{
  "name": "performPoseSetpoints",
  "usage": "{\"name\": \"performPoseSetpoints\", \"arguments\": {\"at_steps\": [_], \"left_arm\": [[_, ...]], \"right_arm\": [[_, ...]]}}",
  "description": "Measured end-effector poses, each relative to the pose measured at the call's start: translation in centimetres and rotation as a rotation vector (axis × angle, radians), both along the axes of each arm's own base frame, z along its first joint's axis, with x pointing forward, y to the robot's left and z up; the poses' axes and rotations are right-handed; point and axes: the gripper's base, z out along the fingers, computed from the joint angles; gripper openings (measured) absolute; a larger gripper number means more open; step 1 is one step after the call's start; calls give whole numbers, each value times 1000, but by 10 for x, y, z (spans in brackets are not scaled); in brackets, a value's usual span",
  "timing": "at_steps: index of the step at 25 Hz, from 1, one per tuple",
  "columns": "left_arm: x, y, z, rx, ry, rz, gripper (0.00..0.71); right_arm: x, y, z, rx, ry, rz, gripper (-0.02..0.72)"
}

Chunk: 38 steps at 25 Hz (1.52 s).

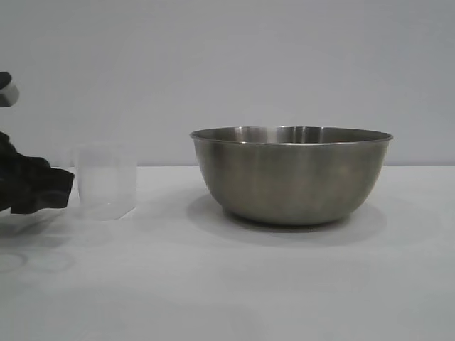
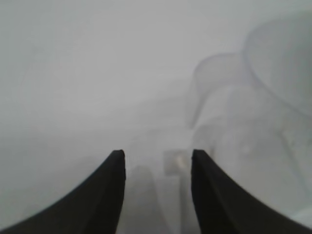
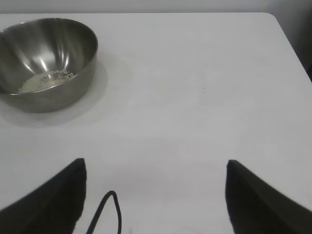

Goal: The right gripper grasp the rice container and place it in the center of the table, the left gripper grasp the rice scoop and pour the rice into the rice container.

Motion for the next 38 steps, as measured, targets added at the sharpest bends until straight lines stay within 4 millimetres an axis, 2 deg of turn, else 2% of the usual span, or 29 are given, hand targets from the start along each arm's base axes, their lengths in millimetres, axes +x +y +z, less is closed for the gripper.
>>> {"name": "performPoseSetpoints", "arguments": {"at_steps": [8,14,20,27,34,38], "left_arm": [[-5,1,70,-2,-239,-10,311],[-15,4,103,7,-286,-11,311],[-37,15,146,0,-323,57,311],[-73,28,175,1,-259,110,311],[-105,60,188,-9,-158,232,311],[-133,65,197,-16,-144,234,311]], "right_arm": [[0,0,0,0,0,0,544],[0,0,0,0,0,0,544],[0,0,0,0,0,0,544],[0,0,0,0,0,0,544],[0,0,0,0,0,0,544],[0,0,0,0,0,0,544]]}}
